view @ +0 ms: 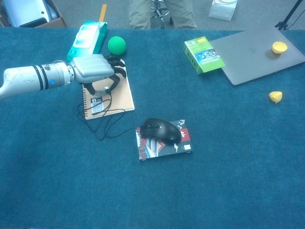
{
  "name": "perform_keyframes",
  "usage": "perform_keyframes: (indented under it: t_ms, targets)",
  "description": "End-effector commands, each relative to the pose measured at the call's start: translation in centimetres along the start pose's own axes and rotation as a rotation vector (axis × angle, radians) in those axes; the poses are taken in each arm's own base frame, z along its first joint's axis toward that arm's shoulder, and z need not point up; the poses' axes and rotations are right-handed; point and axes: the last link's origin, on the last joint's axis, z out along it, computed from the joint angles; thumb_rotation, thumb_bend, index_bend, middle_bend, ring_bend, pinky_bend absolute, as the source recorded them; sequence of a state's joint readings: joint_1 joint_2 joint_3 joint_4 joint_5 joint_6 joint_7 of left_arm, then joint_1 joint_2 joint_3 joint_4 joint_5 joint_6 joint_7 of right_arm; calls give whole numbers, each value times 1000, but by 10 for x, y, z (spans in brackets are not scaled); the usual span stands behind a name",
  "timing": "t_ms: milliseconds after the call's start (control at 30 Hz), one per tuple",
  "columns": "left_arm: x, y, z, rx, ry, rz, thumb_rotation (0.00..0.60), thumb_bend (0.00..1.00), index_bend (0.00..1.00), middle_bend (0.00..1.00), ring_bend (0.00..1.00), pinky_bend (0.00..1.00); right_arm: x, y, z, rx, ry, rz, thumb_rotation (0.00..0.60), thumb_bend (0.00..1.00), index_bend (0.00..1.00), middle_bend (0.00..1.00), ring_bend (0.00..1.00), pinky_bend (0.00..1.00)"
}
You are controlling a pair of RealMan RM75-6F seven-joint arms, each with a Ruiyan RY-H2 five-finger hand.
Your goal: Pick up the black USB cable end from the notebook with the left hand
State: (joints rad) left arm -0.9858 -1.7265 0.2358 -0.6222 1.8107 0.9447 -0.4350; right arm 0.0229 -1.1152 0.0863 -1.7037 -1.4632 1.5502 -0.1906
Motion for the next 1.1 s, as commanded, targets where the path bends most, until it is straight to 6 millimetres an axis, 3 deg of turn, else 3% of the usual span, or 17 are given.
perform_keyframes:
  t_ms: [33,267,533,833,1100]
  targets:
    - [0,0,-1,7,5,-4,600,371,493,185,44,18,0,0,0,1,0,3,600,414,566,470,384,449]
    - [12,-6,-9,36,56,-48,600,371,494,194,44,18,-3,2,-1,4,-3,14,600,414,566,470,384,449]
    - [37,-8,-39,56,152,-126,600,371,495,202,45,18,-7,1,0,20,-6,34,600,414,566,470,385,449]
    - [65,10,-86,40,227,-195,600,371,501,205,45,18,-10,1,-1,33,-11,51,600,414,566,470,384,449]
    - [89,27,-113,21,250,-228,600,371,506,205,45,18,-12,1,-1,40,-12,65,600,414,566,470,384,449]
